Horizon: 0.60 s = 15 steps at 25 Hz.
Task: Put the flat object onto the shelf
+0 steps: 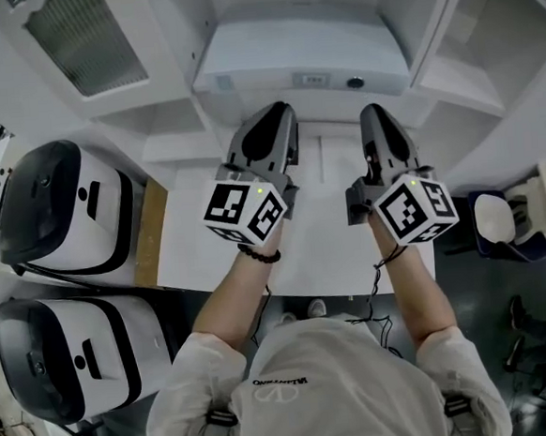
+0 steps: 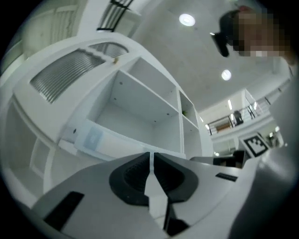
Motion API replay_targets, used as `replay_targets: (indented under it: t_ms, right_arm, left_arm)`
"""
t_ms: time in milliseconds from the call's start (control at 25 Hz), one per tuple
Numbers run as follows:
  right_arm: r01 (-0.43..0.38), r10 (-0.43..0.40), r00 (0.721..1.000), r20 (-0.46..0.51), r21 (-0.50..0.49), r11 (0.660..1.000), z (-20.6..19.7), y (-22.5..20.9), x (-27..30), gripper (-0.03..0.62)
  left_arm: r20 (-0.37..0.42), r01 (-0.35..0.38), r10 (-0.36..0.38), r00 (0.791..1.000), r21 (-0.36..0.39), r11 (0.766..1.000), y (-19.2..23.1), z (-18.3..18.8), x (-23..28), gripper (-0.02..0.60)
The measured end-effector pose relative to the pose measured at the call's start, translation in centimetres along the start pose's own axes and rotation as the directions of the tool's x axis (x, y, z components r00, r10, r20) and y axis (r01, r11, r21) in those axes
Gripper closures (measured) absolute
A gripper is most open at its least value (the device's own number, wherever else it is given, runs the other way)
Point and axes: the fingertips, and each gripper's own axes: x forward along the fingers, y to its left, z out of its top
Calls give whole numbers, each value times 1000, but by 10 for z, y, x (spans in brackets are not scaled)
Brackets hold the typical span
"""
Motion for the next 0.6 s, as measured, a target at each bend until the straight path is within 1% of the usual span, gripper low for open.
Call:
replay_targets:
  t_ms: [40, 80, 120, 240, 320, 480, 600]
  right_arm:
    - [2, -2, 1000, -10, -36, 999, -4, 1, -6, 569]
    - [4, -5, 1000, -20, -69, 998, -7, 2, -12, 575]
    - [8, -10, 1000, -27, -97, 995, -10, 1, -19, 580]
    - [29, -34, 999, -31, -158, 987, -16, -6, -40, 583]
    - [40, -46, 999, -29, -186, 982, -20, -9, -52, 583]
    - [37, -45, 998, -33, -207, 978, -26, -7, -71, 583]
    - [24, -33, 999, -42, -202, 979, -29, -2, -79, 583]
  left_arm:
    - [-11, 7, -6, 1000, 82, 997, -6, -1, -6, 555]
    - [-17, 16, -14, 1000, 148, 989, -11, -1, -13, 563]
    - [-19, 27, -24, 1000, 194, 981, -16, -1, -19, 573]
    - [-16, 42, -39, 999, 271, 962, -24, -1, -38, 577]
    - [-12, 32, -30, 999, 287, 957, -26, -2, -52, 577]
    - [-11, -25, 29, 1000, 279, 960, -19, -7, -79, 577]
    - [-10, -65, 70, 998, 266, 962, -13, -8, -92, 577]
